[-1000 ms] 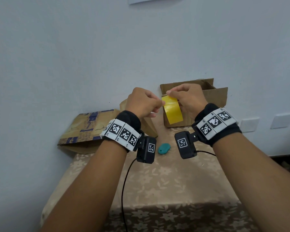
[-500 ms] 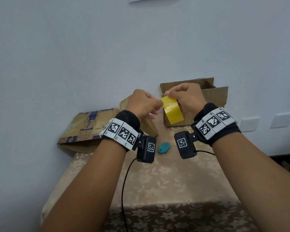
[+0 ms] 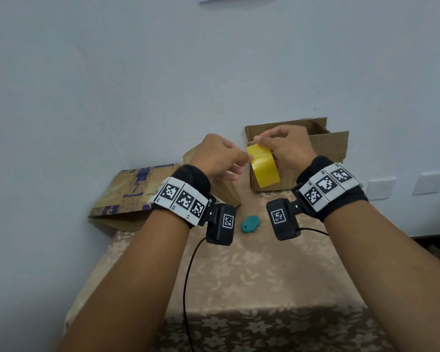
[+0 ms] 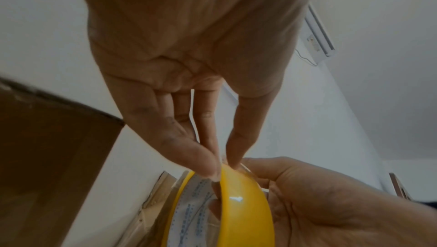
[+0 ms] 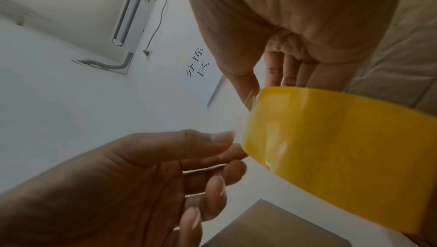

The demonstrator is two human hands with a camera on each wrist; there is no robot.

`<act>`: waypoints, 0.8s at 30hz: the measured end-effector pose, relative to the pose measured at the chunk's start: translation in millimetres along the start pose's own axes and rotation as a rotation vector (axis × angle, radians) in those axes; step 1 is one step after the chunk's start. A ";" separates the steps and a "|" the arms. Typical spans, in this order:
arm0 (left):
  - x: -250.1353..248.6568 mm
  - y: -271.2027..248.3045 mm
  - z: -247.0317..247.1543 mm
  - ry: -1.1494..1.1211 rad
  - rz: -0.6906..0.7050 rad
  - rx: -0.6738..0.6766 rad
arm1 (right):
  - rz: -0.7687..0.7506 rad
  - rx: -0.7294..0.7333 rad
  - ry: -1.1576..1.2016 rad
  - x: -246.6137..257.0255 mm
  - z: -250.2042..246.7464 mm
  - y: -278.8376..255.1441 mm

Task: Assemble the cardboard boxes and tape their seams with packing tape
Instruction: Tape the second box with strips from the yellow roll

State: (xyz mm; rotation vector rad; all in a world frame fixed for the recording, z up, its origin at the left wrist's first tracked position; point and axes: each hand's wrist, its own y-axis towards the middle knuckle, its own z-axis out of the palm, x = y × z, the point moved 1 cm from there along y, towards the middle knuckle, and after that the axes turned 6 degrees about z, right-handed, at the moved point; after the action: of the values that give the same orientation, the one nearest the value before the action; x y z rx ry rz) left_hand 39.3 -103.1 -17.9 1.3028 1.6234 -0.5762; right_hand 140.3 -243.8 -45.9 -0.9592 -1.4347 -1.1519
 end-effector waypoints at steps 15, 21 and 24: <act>1.8 1.1 2.2 0.135 0.121 -0.057 | 0.005 0.017 0.006 -1.8 1.2 -1.0; -0.1 1.8 0.6 0.022 0.072 -0.010 | -0.003 0.022 -0.009 -6.9 1.7 3.8; -2.0 0.2 0.2 -0.050 -0.004 0.035 | -0.016 -0.001 -0.013 -8.5 2.0 6.8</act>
State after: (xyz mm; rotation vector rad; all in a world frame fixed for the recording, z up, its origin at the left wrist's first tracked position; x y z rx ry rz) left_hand 39.5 -104.3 -16.2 1.3006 1.5820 -0.6374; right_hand 147.8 -240.1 -53.2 -0.9593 -1.4548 -1.1602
